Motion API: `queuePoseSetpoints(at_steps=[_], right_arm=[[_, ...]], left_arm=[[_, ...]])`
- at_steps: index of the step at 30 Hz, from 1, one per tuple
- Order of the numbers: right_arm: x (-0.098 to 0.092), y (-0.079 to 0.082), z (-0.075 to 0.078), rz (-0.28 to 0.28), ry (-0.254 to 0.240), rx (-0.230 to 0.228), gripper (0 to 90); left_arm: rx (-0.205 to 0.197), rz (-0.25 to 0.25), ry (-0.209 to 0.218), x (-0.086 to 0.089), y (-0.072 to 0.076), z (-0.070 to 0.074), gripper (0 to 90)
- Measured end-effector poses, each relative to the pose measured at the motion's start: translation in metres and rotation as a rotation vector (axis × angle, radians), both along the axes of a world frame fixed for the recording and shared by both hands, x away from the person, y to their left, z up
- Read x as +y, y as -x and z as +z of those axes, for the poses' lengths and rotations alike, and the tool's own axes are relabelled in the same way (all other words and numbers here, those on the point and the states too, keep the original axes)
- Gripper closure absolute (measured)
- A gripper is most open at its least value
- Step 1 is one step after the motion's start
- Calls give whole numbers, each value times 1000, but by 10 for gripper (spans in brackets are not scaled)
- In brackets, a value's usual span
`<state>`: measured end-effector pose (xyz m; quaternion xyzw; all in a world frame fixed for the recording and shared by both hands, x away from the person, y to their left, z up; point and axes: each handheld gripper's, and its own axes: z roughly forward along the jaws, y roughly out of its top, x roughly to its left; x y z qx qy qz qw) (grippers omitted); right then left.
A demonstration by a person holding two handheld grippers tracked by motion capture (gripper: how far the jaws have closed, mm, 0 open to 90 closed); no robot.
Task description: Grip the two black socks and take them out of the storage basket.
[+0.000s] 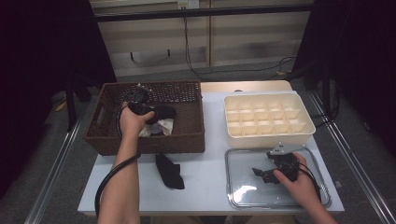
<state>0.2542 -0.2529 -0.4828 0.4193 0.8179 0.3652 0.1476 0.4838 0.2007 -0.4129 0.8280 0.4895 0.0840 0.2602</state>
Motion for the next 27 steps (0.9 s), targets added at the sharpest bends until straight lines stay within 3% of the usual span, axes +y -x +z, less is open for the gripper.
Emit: queuePoseSetpoints(at_steps=[1,3,4,6,7,9,15,22,27], right_arm=[[0,0,0,-2,1,0,138],[0,0,0,0,-1,0,138],[0,0,0,-3,-1,3,138],[0,0,0,-2,-3,1,138],[0,1,0,-10,-3,11,139],[0,0,0,-6,-5,9,138],[0,0,0,-3,0,2,138],[0,0,0,-5,0,3,138],[0,0,0,-6,-2,6,138]], left_arm=[[-7,0,-27,-2,0,0,528],[-8,-1,-32,-1,1,0,570],[-17,14,-31,-1,1,0,665],[-21,10,-32,0,1,2,712],[-22,3,-26,-1,2,3,827],[-14,0,-48,-1,2,8,863],[-4,9,-36,5,4,18,883],[-21,4,-8,10,7,31,889],[-53,-26,5,6,8,56,889]])
